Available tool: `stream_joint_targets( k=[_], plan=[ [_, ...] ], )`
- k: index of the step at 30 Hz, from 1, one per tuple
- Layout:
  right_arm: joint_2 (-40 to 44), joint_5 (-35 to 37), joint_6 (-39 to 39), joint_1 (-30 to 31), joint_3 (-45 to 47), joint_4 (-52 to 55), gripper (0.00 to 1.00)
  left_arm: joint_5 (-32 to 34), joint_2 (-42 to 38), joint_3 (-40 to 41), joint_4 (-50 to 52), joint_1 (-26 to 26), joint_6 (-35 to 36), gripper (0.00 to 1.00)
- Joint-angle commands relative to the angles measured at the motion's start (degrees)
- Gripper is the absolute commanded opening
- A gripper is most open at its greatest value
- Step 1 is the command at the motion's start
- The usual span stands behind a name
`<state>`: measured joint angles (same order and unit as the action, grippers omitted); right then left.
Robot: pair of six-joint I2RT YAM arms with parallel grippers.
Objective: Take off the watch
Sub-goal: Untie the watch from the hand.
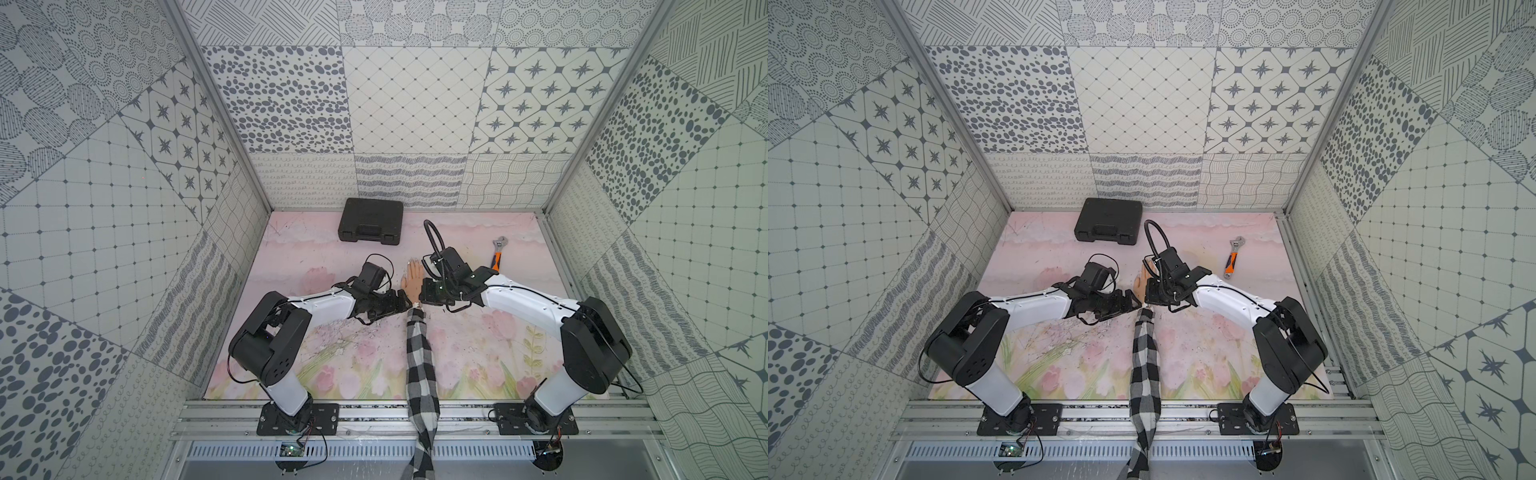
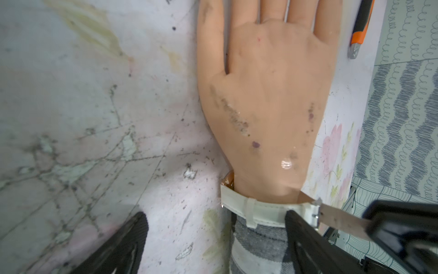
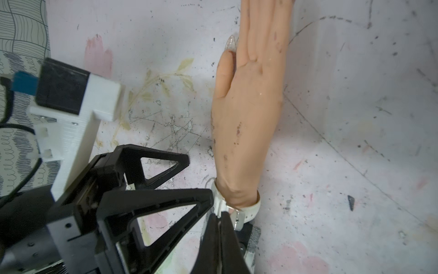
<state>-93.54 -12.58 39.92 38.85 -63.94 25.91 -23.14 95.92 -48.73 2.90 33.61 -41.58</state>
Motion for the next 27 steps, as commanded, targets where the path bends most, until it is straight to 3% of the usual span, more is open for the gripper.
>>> stream_joint_targets(
  k=[1, 9, 18, 27],
  plan=[
    [-2.5, -3.4, 1.1, -0.2, -0.8, -4.8, 0.00, -0.3, 2.0, 0.0, 1.4, -0.2, -0.8, 0.92],
    [-3.1, -2.4, 1.4, -1.2, 1.5, -4.2, 0.00, 4.1, -2.7, -0.7, 5.2, -0.5, 0.7, 0.94],
    [-5.1, -10.9, 3.6, -1.3, 2.3, -10.5, 0.00, 2.0, -3.2, -2.3, 4.5, -0.1, 0.5, 0.94],
    [-2.7, -9.2, 8.7, -3.2, 7.8, -14.5, 0.00, 1.4, -1.0, -2.2, 3.0, 1.5, -0.4, 0.94]
  ],
)
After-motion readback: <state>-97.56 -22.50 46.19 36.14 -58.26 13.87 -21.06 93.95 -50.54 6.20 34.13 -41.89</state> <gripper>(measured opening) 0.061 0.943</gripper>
